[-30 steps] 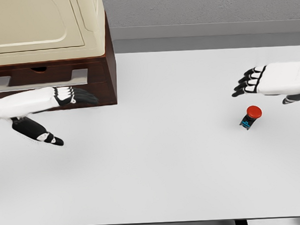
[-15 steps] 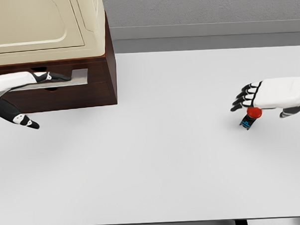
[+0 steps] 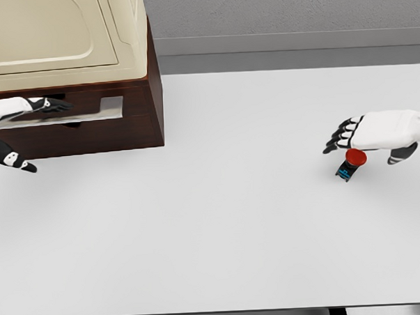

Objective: Open the cabinet drawer with left arm, and place a switch into the drawer with right arm

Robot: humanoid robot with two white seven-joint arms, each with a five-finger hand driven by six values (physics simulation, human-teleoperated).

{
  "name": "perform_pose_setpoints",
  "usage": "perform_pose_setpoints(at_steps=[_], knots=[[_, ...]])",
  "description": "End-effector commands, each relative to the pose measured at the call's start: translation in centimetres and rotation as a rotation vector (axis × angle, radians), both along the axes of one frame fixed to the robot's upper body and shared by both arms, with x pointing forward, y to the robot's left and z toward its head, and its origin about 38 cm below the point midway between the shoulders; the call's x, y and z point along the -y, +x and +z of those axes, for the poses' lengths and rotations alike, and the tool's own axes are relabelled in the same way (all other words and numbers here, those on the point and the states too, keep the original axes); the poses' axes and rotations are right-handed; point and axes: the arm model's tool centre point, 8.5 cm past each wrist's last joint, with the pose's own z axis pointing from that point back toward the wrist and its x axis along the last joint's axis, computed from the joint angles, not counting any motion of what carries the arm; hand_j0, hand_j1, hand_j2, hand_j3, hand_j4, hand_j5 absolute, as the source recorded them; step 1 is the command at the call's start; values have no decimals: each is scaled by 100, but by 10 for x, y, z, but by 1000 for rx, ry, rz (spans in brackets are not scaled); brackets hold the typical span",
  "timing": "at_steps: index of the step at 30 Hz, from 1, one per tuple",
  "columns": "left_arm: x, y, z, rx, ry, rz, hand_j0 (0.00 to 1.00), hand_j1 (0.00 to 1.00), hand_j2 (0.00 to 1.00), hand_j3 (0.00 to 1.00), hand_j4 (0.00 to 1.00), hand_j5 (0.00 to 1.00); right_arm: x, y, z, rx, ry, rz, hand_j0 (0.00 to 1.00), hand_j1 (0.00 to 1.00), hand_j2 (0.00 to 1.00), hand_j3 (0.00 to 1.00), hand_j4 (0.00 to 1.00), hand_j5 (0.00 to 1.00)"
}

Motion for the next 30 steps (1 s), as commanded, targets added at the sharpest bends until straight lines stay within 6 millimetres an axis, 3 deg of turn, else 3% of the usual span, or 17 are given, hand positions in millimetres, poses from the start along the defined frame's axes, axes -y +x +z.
perform_pose_setpoints(at_steps=[1, 13, 30], knots=[[-3, 1, 0, 0, 5, 9, 100, 100, 100, 100, 100, 100, 0, 2, -4, -2, -4, -7, 100, 100, 100, 100, 100, 100], [-3, -7, -12, -20, 33, -20, 100, 100, 100, 100, 100, 100, 1, 8, -15, -15, -10, -23, 100, 100, 100, 100, 100, 100], [-5, -23, -7, -12, 60, -89, 100, 100, 100, 100, 100, 100, -3, 6, -16, -18, -8, -10, 100, 100, 100, 100, 100, 100]])
